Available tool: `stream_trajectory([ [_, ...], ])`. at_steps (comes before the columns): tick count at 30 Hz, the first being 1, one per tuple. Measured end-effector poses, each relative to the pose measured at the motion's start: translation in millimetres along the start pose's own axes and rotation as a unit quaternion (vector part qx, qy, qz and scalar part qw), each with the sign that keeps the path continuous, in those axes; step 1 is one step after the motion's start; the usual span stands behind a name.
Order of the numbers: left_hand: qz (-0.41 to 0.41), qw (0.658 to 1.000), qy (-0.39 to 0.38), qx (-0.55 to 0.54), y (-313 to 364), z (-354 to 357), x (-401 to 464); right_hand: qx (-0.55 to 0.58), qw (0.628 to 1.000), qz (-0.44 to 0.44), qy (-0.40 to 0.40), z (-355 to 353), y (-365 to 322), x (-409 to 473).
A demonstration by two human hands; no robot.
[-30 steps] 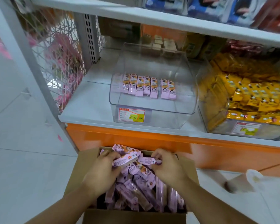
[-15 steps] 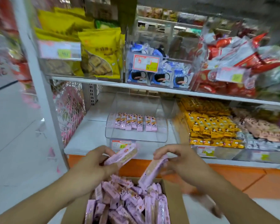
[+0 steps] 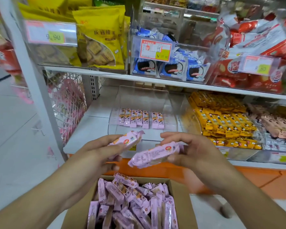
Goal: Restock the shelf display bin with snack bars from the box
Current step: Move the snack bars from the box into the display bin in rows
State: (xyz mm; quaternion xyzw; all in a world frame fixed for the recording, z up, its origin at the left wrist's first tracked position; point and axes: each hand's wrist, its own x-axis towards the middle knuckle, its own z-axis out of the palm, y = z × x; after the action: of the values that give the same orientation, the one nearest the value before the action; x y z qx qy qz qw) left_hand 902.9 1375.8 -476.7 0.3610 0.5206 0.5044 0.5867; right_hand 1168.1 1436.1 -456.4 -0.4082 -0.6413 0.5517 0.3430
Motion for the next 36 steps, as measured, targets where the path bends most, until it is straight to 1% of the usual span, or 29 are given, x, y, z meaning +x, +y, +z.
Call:
stream_trajectory([
  [2, 0.012, 1.0, 0.014, -0.005, 0, 2, 1, -0.014, 1.0, -0.002, -0.007, 1, -1, 0],
  [4, 0.03, 0.999, 0.027, 0.037, -2, 1, 1, -0.018, 1.0, -0.002, -0.021, 1, 0, -1],
  [6, 0.031, 0.996, 0.041, 0.076, -4, -1, -2, -0.005, 0.999, 0.007, -0.032, 2, 1, -3],
  [9, 0.028, 0.994, 0.041, 0.095, -5, -1, -5, 0.017, 0.998, 0.024, -0.056, 2, 3, -9],
  [11, 0.028, 0.995, 0.041, 0.085, -5, 1, -7, 0.011, 0.998, 0.023, -0.052, 4, 2, -11],
  [13, 0.029, 0.998, 0.038, 0.047, -6, 2, -9, -0.003, 1.0, 0.013, -0.016, 5, 1, -12],
  [17, 0.031, 0.997, 0.062, 0.02, -8, 4, -13, -0.012, 1.0, 0.011, 0.003, 10, 0, -14],
  [20, 0.023, 0.999, 0.041, 0.019, -10, 7, -16, 0.02, 0.998, 0.038, 0.038, 15, 5, -11],
  [24, 0.028, 0.997, 0.017, 0.066, -14, 15, -15, 0.128, 0.989, 0.077, 0.012, 24, 11, -10],
  [28, 0.003, 0.993, -0.022, 0.117, -15, 15, -12, 0.185, 0.979, 0.084, 0.031, 31, 13, -9],
  [33, -0.036, 0.98, -0.07, 0.182, -15, 18, -11, 0.117, 0.989, 0.075, 0.059, 41, 16, -7],
  [36, -0.034, 0.979, -0.068, 0.19, -13, 23, -9, 0.077, 0.992, 0.068, 0.073, 46, 19, -7],
])
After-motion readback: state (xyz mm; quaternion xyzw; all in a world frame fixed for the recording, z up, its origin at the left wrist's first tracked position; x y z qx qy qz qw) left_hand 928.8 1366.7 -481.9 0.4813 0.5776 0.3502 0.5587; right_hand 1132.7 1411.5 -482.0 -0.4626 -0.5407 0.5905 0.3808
